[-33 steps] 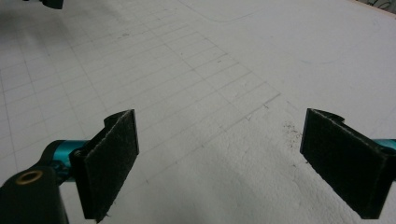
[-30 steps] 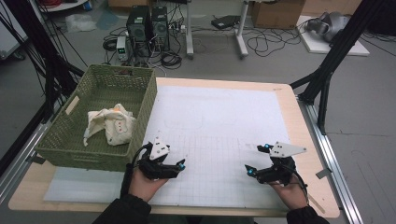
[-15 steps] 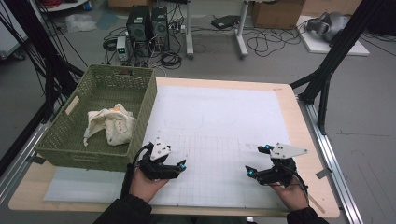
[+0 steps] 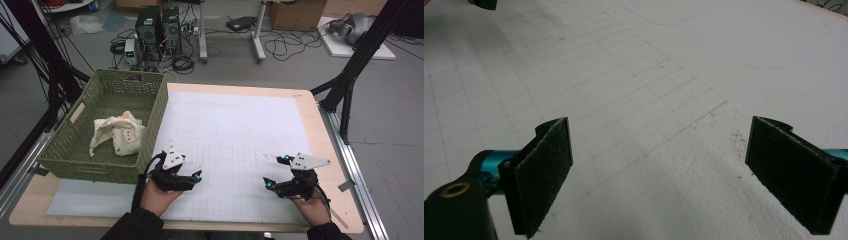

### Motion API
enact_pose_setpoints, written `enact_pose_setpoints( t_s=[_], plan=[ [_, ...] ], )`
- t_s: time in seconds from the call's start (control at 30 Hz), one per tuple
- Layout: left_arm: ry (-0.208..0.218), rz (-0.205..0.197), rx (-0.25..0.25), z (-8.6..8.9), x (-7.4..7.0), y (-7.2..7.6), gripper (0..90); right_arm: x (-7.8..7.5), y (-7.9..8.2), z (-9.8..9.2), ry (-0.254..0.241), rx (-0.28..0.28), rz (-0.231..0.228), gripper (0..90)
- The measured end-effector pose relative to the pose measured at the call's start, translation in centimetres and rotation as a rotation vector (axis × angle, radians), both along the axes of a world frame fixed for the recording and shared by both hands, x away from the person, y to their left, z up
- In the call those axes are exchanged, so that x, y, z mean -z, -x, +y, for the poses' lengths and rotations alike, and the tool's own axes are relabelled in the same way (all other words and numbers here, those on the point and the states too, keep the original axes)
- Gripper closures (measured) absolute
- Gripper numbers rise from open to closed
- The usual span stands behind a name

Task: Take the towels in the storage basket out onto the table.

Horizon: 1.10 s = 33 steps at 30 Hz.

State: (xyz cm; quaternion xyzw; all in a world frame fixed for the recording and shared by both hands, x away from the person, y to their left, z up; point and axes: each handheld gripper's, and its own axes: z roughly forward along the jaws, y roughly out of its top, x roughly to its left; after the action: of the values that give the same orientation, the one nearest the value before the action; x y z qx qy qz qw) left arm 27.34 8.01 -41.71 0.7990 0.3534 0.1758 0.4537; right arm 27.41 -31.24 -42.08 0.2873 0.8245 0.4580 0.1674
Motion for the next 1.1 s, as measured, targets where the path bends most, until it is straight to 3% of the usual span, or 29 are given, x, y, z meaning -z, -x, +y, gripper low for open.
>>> enact_pose_setpoints(
  t_s=[0.2,0.5,0.8,1.1],
  plan=[
    [0.024,0.0,0.032,-0.8,-1.1,-0.3,27.1,-0.1,0.0,-0.3,-0.011,0.009,-0.008,10.5],
    [0.051,0.052,0.088,-1.9,-2.0,-1.4,29.9,-0.3,0.1,-0.8,-0.024,0.023,-0.007,10.6],
    [0.083,0.065,0.149,-2.4,-4.7,-2.4,32.5,-0.5,0.3,-1.6,-0.058,0.044,-0.014,10.6],
    [0.118,0.148,0.214,-2.4,-6.5,-4.2,34.5,-0.6,0.5,-2.0,-0.065,0.055,-0.019,10.6]
  ],
)
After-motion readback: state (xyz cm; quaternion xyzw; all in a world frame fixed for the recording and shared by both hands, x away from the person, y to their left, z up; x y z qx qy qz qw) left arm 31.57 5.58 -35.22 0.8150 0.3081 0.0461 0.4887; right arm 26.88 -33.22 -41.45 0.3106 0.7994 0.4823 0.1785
